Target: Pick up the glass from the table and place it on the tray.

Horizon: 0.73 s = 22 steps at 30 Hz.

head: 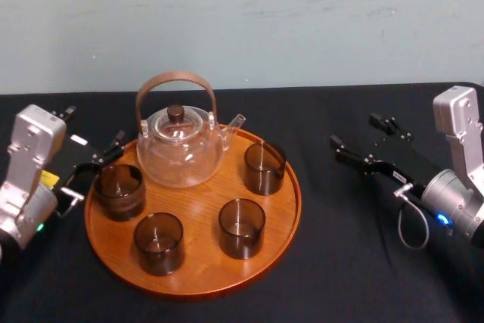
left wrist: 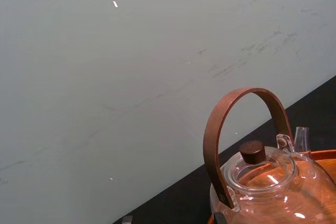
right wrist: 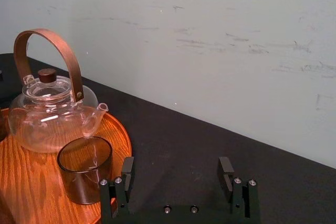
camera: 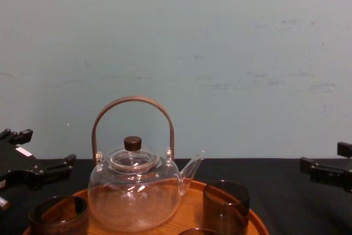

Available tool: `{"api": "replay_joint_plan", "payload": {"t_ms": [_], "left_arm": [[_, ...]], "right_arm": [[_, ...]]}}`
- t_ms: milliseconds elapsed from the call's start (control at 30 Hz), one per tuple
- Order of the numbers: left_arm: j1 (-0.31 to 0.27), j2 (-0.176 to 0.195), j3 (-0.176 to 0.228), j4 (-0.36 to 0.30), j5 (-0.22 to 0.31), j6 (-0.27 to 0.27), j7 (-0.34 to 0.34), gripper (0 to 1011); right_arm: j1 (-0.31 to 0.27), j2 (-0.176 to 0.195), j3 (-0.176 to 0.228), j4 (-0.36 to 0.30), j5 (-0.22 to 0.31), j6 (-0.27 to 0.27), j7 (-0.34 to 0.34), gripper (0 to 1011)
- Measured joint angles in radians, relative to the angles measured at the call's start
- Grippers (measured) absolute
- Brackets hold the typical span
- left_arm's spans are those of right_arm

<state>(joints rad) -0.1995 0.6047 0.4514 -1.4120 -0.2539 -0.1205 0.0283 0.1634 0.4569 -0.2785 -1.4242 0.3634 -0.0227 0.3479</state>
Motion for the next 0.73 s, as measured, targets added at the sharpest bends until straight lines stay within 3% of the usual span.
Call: {"api": "replay_joint_plan", "payload": {"t_ms": [733], "left_arm": [[0.000, 0.000, 0.000, 0.000, 0.000, 0.000, 0.000, 1001]], "right_arm": [[0.000, 0.002, -0.002, -0.002, 0.003, 0.001, 0.001, 1002]]}}
